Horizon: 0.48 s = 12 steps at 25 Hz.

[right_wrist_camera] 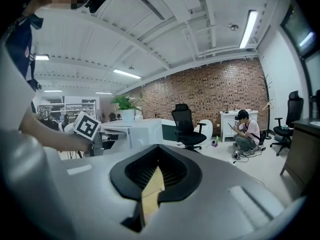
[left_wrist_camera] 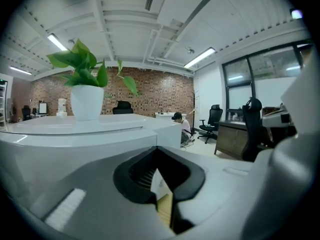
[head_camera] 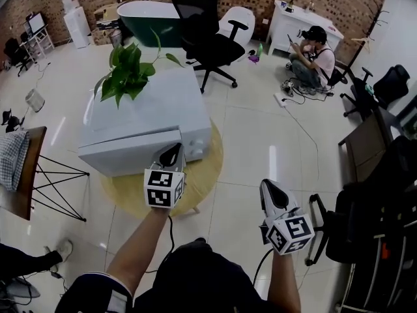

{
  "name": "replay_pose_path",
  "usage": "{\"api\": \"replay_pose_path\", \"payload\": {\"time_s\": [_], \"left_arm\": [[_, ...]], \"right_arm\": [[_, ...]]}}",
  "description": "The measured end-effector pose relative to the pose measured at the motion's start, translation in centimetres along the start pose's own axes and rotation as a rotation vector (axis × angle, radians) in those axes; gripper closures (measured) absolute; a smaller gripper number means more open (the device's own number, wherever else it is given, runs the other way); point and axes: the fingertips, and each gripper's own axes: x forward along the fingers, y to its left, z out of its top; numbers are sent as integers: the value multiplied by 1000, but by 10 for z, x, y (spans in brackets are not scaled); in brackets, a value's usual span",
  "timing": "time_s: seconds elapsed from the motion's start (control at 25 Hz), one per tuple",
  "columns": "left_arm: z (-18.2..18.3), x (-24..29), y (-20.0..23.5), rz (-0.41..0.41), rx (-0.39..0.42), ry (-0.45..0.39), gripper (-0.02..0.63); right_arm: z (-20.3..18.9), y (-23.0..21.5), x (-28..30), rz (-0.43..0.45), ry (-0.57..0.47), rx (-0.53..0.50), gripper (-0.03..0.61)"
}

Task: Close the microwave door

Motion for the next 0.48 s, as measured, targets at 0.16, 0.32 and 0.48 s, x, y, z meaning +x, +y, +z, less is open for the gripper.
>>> {"api": "replay_pose_path", "payload": {"time_s": [0.16,0.32,0.48], "left_arm": [[2,8,-3,0,15,-4,603],[3,13,1,-21,33,-4,603],[6,18,9,-40,33,-4,603]], "right_arm": [[0,-3,6,-11,6,1,577],[0,-5,8,-18,9,1,577],[1,-4,8,-16,11,1,577]]}}
